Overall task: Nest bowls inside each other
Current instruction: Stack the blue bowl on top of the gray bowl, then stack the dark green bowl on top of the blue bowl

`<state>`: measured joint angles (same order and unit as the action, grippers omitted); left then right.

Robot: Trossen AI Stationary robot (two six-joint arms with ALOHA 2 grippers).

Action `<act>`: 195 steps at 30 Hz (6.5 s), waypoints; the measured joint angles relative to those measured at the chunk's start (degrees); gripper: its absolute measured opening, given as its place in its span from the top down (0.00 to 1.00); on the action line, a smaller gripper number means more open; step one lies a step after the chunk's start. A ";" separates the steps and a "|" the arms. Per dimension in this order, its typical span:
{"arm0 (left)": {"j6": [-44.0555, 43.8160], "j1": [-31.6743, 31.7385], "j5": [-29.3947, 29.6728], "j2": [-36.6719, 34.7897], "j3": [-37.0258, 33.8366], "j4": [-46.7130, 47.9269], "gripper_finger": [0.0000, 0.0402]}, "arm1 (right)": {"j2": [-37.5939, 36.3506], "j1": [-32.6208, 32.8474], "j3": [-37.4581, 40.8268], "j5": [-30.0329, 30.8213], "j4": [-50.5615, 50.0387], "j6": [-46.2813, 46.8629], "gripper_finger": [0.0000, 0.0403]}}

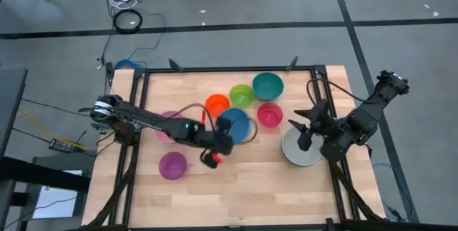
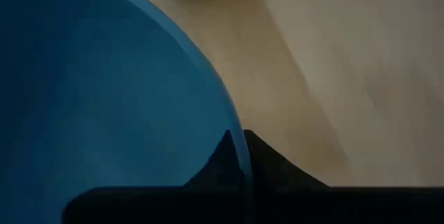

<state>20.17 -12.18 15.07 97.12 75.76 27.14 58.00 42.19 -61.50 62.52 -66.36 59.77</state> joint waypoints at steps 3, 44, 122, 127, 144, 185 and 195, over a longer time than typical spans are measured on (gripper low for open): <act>3.55 2.43 -4.16 -0.04 3.01 -6.79 0.99 | -0.03 1.98 -1.63 3.97 1.71 -3.73 0.55; -9.20 6.81 -24.68 42.14 51.40 -11.50 0.86 | -0.03 17.01 -7.56 25.16 52.77 -64.48 0.55; -31.07 6.81 12.73 -16.33 34.48 56.12 0.75 | 32.62 -63.23 -7.51 -50.31 18.55 -41.59 0.59; -31.02 6.81 13.59 -16.70 34.59 56.15 0.75 | 32.73 -63.40 -7.51 -50.20 18.65 -42.51 0.59; -31.28 6.81 13.53 -16.61 34.59 56.35 0.75 | 32.78 -63.33 -1.46 -50.48 27.18 -41.51 0.60; -31.37 6.81 13.90 -16.61 34.59 56.37 0.75 | 29.69 -68.08 9.03 -50.90 45.07 -47.88 0.99; -32.87 6.81 14.01 -16.61 34.59 58.83 0.75 | 7.94 -60.97 0.91 -53.43 20.08 -41.86 1.00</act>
<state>-12.71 -5.37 29.08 80.51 110.34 85.97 65.95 -18.79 -60.59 9.09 -46.27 17.91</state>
